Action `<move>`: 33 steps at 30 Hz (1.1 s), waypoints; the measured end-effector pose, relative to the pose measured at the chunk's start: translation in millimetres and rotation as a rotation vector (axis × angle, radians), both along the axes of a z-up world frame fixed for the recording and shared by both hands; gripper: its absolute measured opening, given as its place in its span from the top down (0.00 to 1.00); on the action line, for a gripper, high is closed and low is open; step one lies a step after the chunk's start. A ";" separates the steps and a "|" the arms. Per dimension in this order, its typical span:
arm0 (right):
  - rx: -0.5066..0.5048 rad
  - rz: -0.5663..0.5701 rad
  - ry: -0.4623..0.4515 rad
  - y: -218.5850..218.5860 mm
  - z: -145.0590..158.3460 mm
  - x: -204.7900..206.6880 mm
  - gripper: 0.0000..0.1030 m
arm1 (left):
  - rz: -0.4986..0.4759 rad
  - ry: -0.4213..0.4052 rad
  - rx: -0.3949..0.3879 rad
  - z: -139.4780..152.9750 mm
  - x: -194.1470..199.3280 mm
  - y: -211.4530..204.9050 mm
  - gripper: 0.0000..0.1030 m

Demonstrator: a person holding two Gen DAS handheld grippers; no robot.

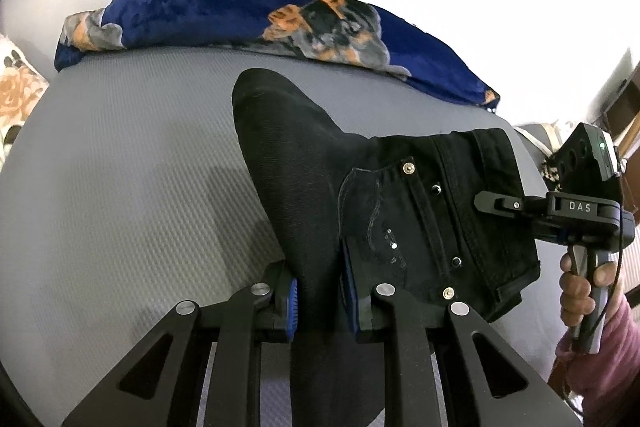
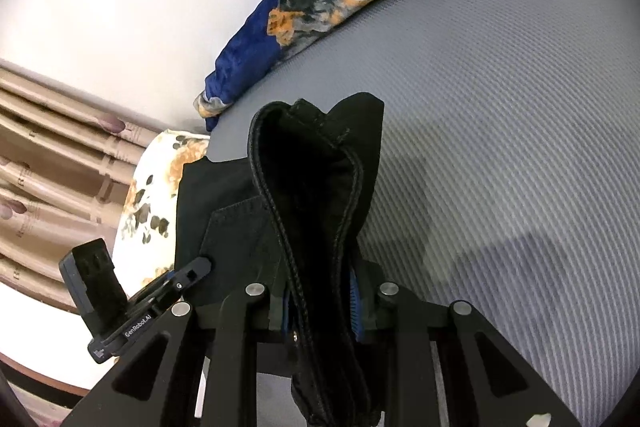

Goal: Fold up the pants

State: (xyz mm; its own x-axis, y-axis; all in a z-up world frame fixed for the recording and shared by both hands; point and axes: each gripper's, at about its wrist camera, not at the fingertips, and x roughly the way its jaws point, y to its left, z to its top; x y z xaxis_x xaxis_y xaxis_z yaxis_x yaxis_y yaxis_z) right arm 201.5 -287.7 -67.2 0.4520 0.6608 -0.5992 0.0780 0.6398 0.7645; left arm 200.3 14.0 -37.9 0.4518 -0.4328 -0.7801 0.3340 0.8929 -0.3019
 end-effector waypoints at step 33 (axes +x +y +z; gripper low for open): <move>-0.315 -0.063 0.066 12.3 -50.3 102.1 0.50 | 0.127 0.043 0.073 -83.8 112.2 22.2 0.44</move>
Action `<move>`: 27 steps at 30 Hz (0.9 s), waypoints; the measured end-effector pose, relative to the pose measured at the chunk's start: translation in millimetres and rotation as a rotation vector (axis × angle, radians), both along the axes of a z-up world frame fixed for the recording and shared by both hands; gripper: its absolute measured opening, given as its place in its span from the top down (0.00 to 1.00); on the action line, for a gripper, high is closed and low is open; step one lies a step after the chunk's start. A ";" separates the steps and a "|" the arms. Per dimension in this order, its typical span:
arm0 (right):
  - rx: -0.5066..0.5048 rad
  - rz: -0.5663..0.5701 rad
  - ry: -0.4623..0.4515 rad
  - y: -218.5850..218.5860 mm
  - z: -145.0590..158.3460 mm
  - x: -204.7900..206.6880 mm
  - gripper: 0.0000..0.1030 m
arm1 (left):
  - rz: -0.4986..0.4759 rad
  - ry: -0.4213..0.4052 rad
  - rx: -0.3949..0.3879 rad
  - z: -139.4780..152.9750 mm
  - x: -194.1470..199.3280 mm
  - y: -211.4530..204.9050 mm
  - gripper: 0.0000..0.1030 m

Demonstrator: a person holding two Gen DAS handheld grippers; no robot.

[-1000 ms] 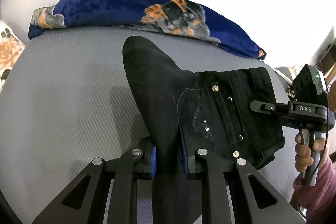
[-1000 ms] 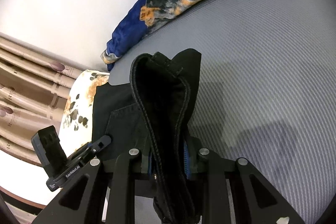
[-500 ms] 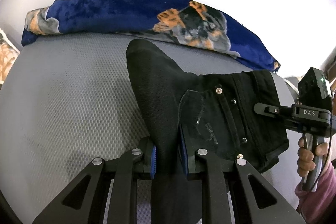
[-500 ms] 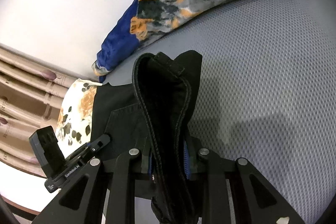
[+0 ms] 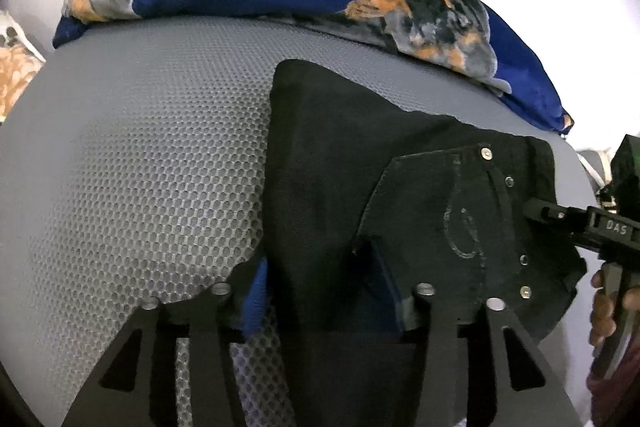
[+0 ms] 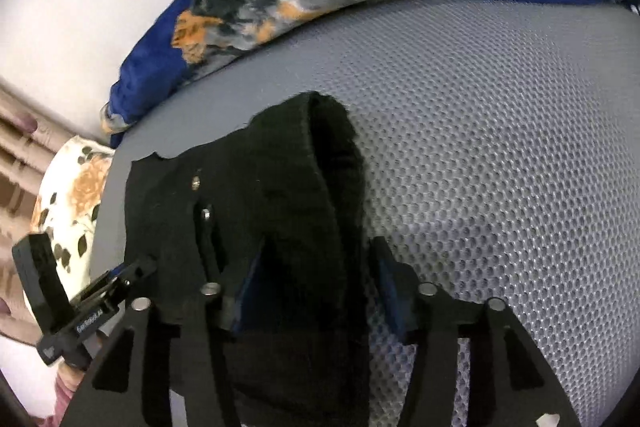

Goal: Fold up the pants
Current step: 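Release the jeans and lift both grippers away from the bundle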

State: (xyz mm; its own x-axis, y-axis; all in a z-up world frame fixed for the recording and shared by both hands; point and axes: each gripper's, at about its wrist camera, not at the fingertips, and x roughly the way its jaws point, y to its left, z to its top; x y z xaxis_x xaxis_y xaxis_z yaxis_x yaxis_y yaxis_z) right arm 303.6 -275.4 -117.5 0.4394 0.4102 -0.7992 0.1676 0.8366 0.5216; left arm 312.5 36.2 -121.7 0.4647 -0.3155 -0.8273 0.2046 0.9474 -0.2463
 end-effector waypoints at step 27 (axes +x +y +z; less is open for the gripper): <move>-0.252 0.002 -0.116 44.8 72.3 -104.0 0.43 | 0.095 -0.139 0.234 92.2 -111.8 -11.8 0.38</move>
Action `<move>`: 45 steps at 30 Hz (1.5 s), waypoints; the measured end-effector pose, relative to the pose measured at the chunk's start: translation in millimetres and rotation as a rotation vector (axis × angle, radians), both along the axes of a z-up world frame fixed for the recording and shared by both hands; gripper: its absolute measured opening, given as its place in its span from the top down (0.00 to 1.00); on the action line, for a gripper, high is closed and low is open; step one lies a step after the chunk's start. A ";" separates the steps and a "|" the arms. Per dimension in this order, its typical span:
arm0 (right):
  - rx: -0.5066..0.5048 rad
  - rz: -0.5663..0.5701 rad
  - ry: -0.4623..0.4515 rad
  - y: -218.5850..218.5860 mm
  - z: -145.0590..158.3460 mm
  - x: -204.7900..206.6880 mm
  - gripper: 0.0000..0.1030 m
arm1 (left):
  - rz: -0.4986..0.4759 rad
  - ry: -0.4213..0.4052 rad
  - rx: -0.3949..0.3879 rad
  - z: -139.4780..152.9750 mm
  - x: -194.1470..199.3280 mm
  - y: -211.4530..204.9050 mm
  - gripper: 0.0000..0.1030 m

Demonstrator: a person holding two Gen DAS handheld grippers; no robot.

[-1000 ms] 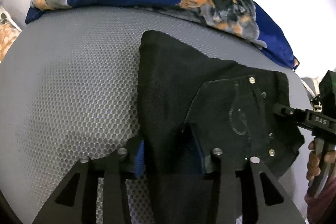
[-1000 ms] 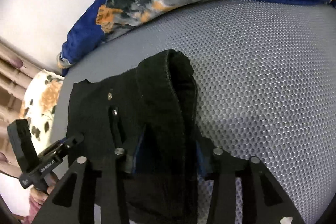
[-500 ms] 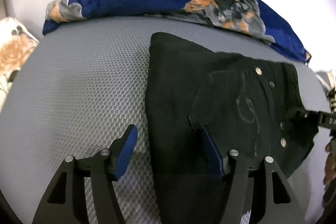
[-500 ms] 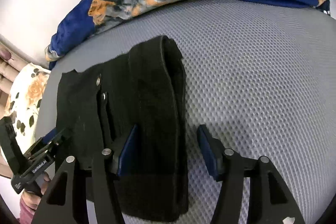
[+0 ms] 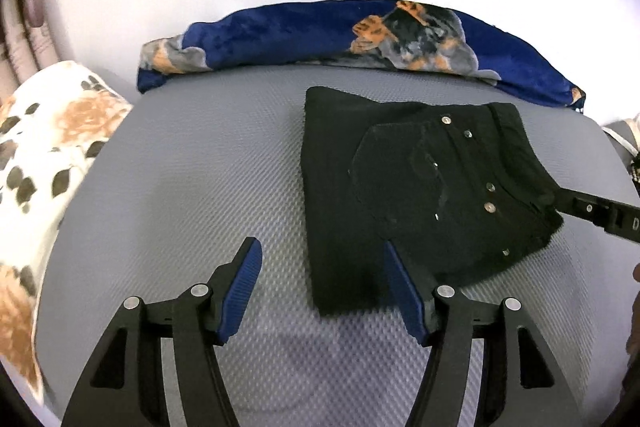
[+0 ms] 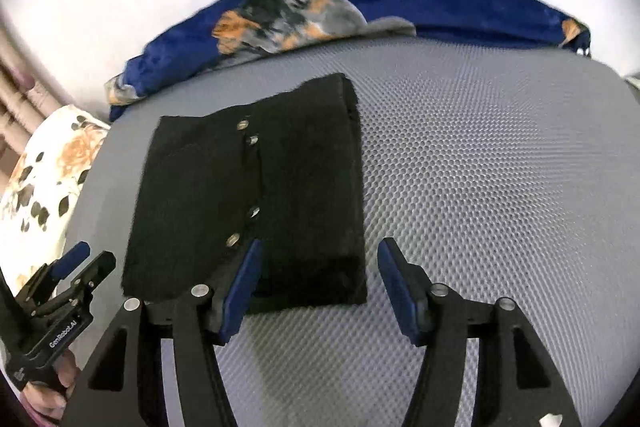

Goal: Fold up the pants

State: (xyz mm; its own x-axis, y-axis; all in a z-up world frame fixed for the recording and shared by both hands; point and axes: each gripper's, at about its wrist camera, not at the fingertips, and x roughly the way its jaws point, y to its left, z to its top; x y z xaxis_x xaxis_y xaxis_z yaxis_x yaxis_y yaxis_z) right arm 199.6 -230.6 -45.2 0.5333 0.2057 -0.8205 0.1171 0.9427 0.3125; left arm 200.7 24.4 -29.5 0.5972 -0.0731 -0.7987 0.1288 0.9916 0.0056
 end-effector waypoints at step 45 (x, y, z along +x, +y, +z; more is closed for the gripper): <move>-0.157 0.068 -0.136 89.4 31.3 -103.5 0.13 | 0.094 -0.057 0.033 30.1 -111.6 5.8 0.38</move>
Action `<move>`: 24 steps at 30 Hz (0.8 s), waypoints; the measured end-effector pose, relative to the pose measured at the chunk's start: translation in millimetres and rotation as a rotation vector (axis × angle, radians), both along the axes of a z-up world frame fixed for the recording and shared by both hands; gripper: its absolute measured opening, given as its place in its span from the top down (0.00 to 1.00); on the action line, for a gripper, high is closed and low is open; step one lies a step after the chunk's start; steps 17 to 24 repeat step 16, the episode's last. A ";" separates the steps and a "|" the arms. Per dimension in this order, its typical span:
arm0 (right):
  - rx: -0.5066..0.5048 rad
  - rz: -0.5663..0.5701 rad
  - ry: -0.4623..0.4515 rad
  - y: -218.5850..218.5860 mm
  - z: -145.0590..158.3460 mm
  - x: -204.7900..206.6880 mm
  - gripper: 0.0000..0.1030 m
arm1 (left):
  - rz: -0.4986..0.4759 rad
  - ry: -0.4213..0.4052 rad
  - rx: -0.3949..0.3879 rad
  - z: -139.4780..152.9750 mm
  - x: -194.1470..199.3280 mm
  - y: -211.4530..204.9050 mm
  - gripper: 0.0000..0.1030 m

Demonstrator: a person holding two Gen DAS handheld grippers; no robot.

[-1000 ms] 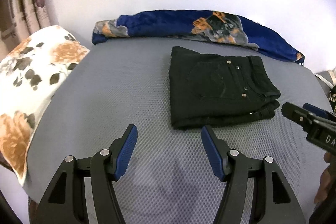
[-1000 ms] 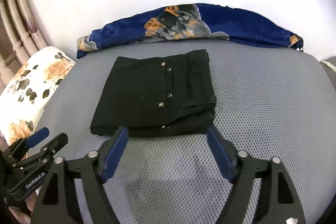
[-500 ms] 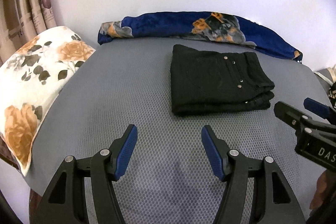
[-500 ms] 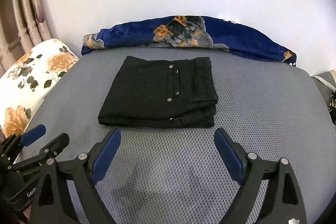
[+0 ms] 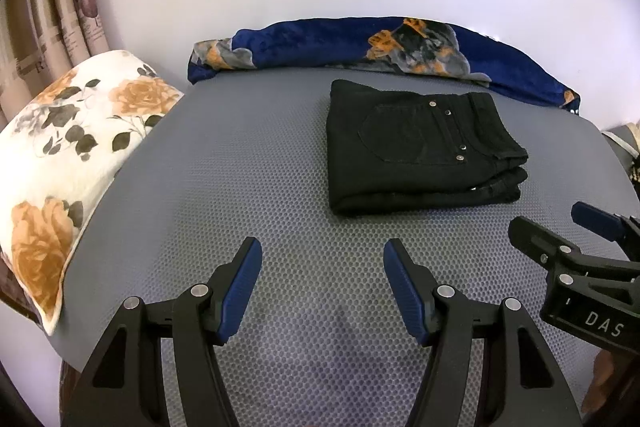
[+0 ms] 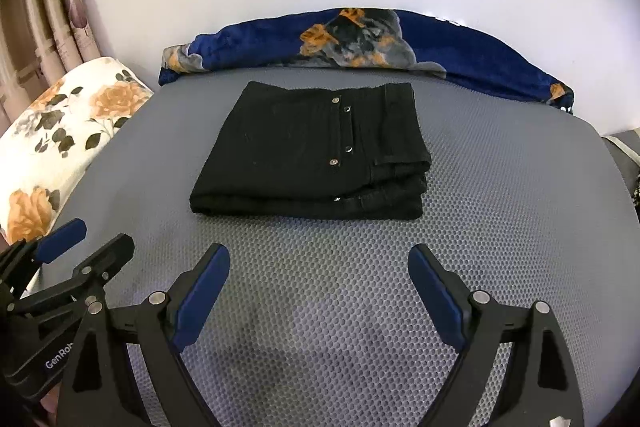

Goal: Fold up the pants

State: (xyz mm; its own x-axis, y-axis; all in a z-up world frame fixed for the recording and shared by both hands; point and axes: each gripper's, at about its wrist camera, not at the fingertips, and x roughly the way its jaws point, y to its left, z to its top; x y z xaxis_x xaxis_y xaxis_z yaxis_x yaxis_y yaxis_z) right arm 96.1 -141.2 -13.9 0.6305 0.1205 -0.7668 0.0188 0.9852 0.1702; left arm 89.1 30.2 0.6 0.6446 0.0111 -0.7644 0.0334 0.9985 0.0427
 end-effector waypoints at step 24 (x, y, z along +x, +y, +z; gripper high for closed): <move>0.000 0.003 0.025 1.1 -6.7 4.0 0.13 | -0.006 0.009 0.002 -3.3 5.4 1.1 0.38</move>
